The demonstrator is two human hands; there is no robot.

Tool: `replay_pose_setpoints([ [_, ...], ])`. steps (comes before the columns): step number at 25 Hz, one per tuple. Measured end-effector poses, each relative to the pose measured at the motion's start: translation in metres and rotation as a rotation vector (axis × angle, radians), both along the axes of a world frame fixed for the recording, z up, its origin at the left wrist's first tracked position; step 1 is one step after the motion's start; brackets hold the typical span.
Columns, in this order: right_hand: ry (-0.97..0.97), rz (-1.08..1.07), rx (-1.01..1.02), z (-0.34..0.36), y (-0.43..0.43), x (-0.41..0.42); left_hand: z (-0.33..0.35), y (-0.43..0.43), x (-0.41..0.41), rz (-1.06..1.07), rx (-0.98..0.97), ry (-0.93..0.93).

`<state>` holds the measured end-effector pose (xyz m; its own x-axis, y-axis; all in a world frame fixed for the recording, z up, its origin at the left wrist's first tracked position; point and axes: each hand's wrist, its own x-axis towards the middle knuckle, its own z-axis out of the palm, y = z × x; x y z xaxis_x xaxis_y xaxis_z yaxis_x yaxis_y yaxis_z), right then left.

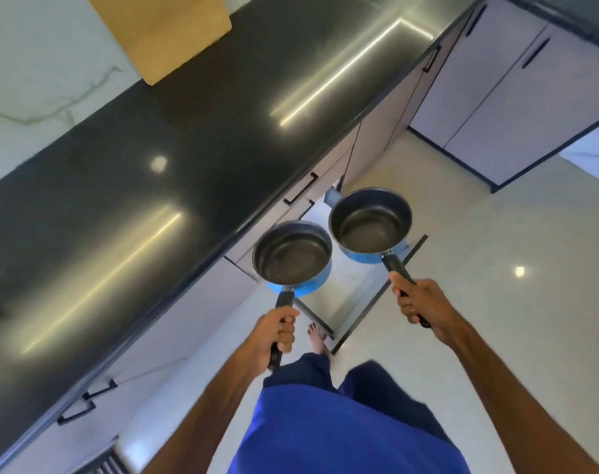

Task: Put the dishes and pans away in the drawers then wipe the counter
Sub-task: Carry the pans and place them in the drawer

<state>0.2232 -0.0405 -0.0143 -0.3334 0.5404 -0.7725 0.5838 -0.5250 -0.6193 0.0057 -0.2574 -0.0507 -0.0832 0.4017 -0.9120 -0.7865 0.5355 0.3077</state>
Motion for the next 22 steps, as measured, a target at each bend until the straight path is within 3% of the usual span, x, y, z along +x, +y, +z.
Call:
replay_pose_setpoints([
  [11,-0.134,0.044,-0.082,-0.032,0.067,0.004,-0.015,0.050,0.038,0.080,-0.077,0.033],
  [22,-0.128,0.229,-0.127,-0.122,0.162,0.003,-0.071,0.149,0.087,0.271,-0.257,0.010],
])
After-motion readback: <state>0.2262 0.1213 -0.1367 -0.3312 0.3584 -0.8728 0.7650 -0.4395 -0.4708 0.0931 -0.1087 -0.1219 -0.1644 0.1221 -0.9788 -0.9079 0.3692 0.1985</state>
